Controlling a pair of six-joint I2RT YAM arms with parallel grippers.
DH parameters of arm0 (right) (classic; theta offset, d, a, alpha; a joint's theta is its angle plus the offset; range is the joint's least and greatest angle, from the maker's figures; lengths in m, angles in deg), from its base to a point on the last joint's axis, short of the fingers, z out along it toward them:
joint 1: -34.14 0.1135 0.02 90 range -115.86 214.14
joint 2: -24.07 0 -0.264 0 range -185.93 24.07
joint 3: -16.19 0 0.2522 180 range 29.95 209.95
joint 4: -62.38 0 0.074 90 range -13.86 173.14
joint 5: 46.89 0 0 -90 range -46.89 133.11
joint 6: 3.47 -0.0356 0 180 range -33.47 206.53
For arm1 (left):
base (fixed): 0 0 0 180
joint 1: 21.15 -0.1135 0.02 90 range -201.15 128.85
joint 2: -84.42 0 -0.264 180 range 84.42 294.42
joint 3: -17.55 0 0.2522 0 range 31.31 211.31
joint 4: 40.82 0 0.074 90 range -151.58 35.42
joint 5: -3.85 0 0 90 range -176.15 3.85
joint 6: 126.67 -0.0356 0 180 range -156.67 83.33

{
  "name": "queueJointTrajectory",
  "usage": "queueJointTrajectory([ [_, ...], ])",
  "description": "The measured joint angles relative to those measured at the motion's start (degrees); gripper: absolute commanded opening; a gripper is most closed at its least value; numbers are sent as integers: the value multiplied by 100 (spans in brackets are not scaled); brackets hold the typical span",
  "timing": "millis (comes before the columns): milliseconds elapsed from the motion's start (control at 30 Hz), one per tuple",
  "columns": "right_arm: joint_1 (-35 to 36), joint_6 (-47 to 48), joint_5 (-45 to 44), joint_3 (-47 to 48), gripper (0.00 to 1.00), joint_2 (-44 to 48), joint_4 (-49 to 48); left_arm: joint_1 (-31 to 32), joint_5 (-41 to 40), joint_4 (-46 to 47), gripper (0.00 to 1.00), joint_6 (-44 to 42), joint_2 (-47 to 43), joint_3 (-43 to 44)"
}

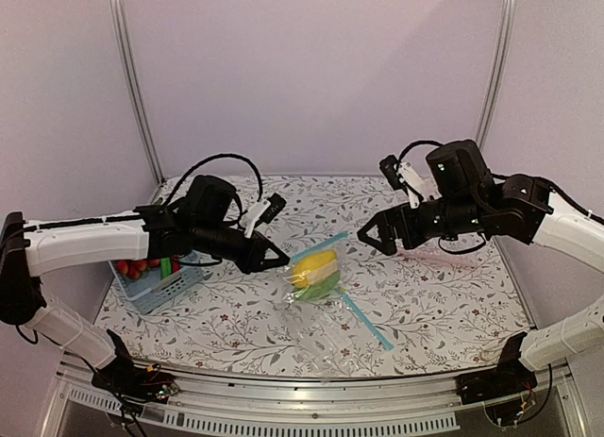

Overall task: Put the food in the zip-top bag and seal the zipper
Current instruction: Place the zipper food storage bag at the center of the board.

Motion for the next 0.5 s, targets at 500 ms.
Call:
queueJointTrajectory([
  [500, -293, -448, -822, -632, 99, 157, -31, -874, -505, 1770, 3, 1373, 824, -546],
])
